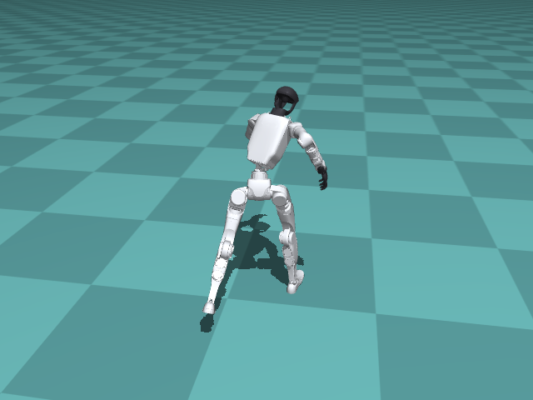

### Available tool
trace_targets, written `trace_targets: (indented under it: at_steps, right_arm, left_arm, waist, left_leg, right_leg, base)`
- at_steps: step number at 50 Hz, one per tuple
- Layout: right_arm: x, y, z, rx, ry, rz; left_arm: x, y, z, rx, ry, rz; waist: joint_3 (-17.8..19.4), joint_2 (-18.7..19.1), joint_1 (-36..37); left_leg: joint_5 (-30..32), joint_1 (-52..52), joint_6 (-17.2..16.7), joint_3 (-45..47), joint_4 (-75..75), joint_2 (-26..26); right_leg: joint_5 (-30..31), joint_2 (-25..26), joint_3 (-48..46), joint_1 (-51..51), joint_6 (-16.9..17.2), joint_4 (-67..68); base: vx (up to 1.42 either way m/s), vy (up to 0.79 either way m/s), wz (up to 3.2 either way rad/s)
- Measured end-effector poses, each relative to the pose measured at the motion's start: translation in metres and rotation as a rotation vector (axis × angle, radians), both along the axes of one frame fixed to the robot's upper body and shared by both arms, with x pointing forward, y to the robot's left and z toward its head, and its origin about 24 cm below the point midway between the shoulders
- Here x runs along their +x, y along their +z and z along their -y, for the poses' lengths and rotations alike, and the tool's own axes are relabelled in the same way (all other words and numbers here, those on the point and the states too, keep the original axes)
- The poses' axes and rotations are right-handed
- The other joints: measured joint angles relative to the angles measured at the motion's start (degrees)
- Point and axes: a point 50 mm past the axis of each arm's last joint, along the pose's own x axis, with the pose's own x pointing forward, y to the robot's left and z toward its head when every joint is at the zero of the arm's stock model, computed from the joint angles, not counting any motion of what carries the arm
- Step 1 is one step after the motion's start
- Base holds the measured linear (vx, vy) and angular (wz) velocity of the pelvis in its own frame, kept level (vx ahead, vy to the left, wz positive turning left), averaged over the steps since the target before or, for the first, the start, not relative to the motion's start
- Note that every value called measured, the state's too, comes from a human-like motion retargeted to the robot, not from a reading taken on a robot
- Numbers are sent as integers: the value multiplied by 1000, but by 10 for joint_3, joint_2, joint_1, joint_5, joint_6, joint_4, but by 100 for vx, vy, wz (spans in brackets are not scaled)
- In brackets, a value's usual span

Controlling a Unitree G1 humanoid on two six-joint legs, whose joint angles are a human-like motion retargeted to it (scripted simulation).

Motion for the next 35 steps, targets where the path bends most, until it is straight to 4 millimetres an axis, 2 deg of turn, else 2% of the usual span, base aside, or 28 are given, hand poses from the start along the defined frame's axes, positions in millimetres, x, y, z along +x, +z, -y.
trace_targets:
  at_steps: [2,3,4,5,6,7,8,9,10,11,12,13,15,17,18,20,23,25,27,28,30,31,32,33,34,35]
  right_arm:
    - [7,-11,-7,46,-25,41]
    - [16,-17,-12,74,-45,84]
    - [28,-21,-17,94,-68,140]
    - [43,-23,-22,110,-90,202]
    - [67,-16,-30,106,-72,290]
    - [93,-4,-42,121,-43,391]
    - [121,17,-62,173,14,512]
    - [147,45,-90,233,99,641]
    - [168,79,-122,292,204,771]
    - [178,115,-154,336,312,903]
    - [179,150,-185,365,425,1025]
    - [173,180,-210,372,538,1130]
    - [146,227,-247,358,764,1310]
    - [113,247,-273,311,989,1417]
    - [97,252,-283,281,1086,1470]
    - [67,255,-297,299,1250,1535]
    - [46,249,-294,492,1326,1520]
    - [50,238,-283,570,1271,1463]
    - [69,219,-271,592,1153,1349]
    - [84,205,-266,606,1069,1269]
    - [117,167,-242,690,807,1136]
    - [134,133,-222,625,621,1056]
    - [143,95,-201,544,462,951]
    - [140,56,-178,450,343,814]
    - [128,25,-156,406,266,683]
    - [110,2,-136,388,208,562]
  left_arm:
    - [35,-27,-11,102,159,-199]
    - [56,-52,-20,145,234,-346]
    - [79,-84,-33,167,321,-530]
    - [98,-124,-49,184,415,-731]
    - [109,-176,-77,162,553,-974]
    - [106,-231,-103,150,672,-1213]
    - [92,-285,-124,138,740,-1450]
    - [63,-330,-144,50,768,-1671]
    - [25,-368,-162,-92,792,-1874]
    - [-9,-384,-172,-193,797,-1999]
    - [-41,-395,-180,-268,804,-2106]
    - [-65,-398,-183,-274,797,-2188]
    - [-89,-386,-188,-100,775,-2242]
    - [-105,-370,-192,228,782,-2256]
    - [-109,-361,-194,397,789,-2234]
    - [-115,-343,-197,653,795,-2191]
    - [-113,-327,-199,660,819,-2154]
    - [-108,-330,-195,591,837,-2122]
    - [-83,-337,-184,541,861,-2002]
    - [-64,-340,-176,493,870,-1926]
    - [-8,-333,-155,495,911,-1640]
    - [31,-321,-137,509,939,-1451]
    - [67,-300,-114,498,945,-1265]
    - [98,-269,-87,447,912,-1098]
    - [118,-232,-58,364,845,-949]
    - [129,-192,-30,274,755,-811]
  waist:
    - [24,-22,48]
    - [34,-26,75]
    - [39,-28,103]
    - [43,-29,131]
    - [24,-29,152]
    - [7,-33,176]
    - [-7,-48,205]
    - [-31,-68,236]
    - [-59,-90,268]
    - [-88,-117,310]
    - [-114,-143,354]
    - [-136,-166,399]
    - [-161,-222,483]
    - [-171,-247,552]
    - [-170,-252,580]
    - [-168,-238,617]
    - [-128,-167,638]
    - [-105,-124,625]
    - [-80,-126,592]
    - [-67,-142,564]
    - [-46,-191,497]
    - [-48,-205,467]
    - [-51,-213,437]
    - [-58,-211,408]
    - [-68,-201,371]
    - [-78,-188,331]
  left_leg:
    - [-62,11,36,-37,157,-32]
    - [-99,-10,42,-49,268,-43]
    - [-136,-39,50,-43,380,-43]
    - [-172,-72,58,-28,492,-39]
    - [-199,-132,64,5,602,-11]
    - [-227,-185,83,33,696,6]
    - [-259,-225,128,54,758,2]
    - [-273,-271,148,77,800,-10]
    - [-277,-321,155,102,833,-25]
    - [-269,-371,148,124,832,-45]
    - [-260,-416,141,147,821,-64]
    - [-247,-452,135,174,790,-80]
    - [-221,-508,137,228,686,-106]
    - [-190,-522,126,279,542,-110]
    - [-174,-517,116,298,458,-110]
    - [-149,-485,87,311,270,-110]
    - [-163,-380,-2,257,25,-94]
    - [-165,-327,-30,204,-22,-70]
    - [-163,-306,6,162,34,-75]
    - [-197,-310,45,145,95,-91]
    - [-296,-334,135,112,234,-126]
    - [-328,-334,144,101,267,-134]
    - [-353,-328,144,90,287,-138]
    - [-362,-309,128,81,283,-135]
    - [-361,-285,109,70,266,-128]
    - [-354,-260,88,59,242,-119]
  right_leg:
    - [13,-3,10,52,-8,27]
    - [-14,2,20,64,-16,75]
    - [-54,5,30,70,-23,128]
    - [-100,8,40,74,-30,185]
    - [-140,9,47,64,-44,228]
    - [-170,10,54,62,-53,253]
    - [-180,11,60,79,-52,242]
    - [-181,13,76,88,-58,230]
    - [-179,14,97,94,-69,216]
    - [-153,15,121,106,-74,186]
    - [-119,12,144,123,-74,150]
    - [-66,2,164,149,-66,105]
    - [80,-33,187,206,-46,2]
    - [217,-57,193,258,-9,-64]
    - [258,-59,191,285,6,-83]
    - [282,-41,182,350,9,-99]
    - [233,31,203,467,-14,-25]
    - [190,74,200,496,-25,122]
    - [141,56,151,451,-48,355]
    - [112,23,127,415,-64,476]
    - [45,-39,107,331,-92,686]
    - [17,-43,114,279,-100,756]
    - [-8,-42,120,228,-105,814]
    - [-24,-32,125,177,-107,848]
    - [-35,-21,121,128,-109,859]
    - [-44,-10,113,81,-110,859]
  base:
    - [135,-71,-95]
    - [135,-66,-103]
    - [134,-62,-92]
    - [134,-57,-71]
    - [134,-53,-62]
    - [133,-51,-63]
    - [134,-49,-94]
    - [137,-42,-132]
    - [143,-31,-173]
    - [148,-21,-191]
    - [153,-9,-191]
    - [156,2,-159]
    - [159,16,-99]
    - [166,24,-53]
    - [169,25,-43]
    - [172,27,-44]
    - [176,33,-22]
    - [175,36,60]
    - [161,29,127]
    - [152,22,155]
    - [148,14,170]
    - [148,5,166]
    - [150,0,153]
    - [151,-4,150]
    - [153,-8,150]
    - [154,-13,163]
